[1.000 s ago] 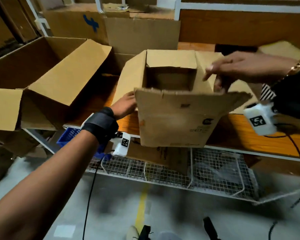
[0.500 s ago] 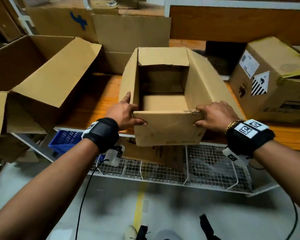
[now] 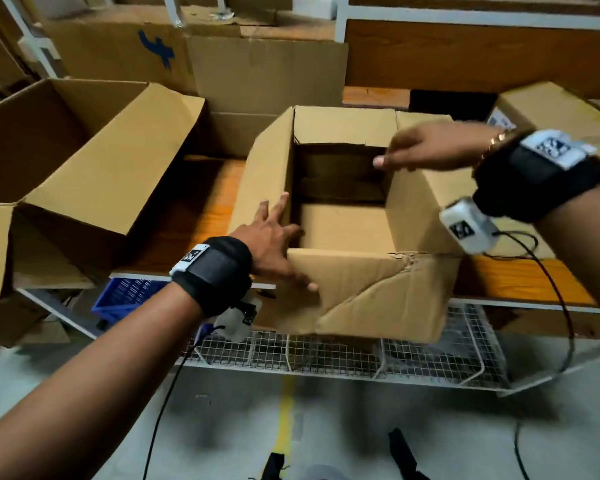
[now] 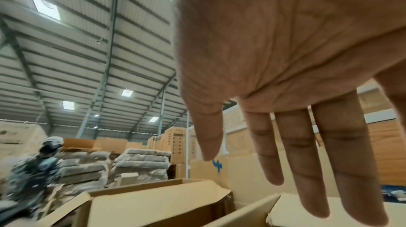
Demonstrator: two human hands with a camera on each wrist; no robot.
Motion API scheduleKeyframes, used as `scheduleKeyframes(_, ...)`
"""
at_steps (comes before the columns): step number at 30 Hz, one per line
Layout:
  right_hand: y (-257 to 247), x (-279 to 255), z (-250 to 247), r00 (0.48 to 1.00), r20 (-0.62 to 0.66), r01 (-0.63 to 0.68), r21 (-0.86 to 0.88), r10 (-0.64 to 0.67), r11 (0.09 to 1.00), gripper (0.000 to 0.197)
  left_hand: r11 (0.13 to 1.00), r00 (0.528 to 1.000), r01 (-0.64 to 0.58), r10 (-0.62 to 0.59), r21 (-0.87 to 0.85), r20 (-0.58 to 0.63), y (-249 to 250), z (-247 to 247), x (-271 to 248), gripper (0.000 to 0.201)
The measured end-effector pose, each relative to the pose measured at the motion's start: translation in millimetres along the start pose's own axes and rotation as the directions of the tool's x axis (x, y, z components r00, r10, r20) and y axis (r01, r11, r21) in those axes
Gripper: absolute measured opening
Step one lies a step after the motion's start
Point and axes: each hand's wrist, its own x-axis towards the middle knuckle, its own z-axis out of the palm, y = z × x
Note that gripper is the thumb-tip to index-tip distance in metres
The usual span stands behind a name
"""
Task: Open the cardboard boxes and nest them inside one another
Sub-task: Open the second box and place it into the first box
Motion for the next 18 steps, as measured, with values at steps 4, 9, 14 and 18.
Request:
scheduleKeyframes(4, -11, 63, -3, 0.997, -0.046, -0.057, 0.087, 0.061, 0.995, 0.062, 0.996, 0.993, 0.054, -0.046, -0.07, 0.113, 3, -21, 0, 0.11)
scheduleKeyframes(9, -6, 121, 44, 0.988, 0.052, -0.149, 0.137, 0.143, 0.979, 0.08, 0.996, 0.996, 0.085, -0.083, -0.028, 0.043, -11, -67, 26, 0.093)
scheduleKeyframes(14, 7, 172, 90, 0.986, 0.109, -0.142, 0.134, 0.127, 0.981, 0.091, 0.987, 0.987, 0.163, -0.163, -0.013, 0.011, -15, -64, 68, 0.092)
scheduleKeyframes(18, 6, 228, 111, 0.982, 0.168, -0.108, 0.099, 0.09, 0.989, 0.093, 0.959, 0.964, 0.259, -0.249, -0.117, 0.095, -32, -57, 92, 0.098)
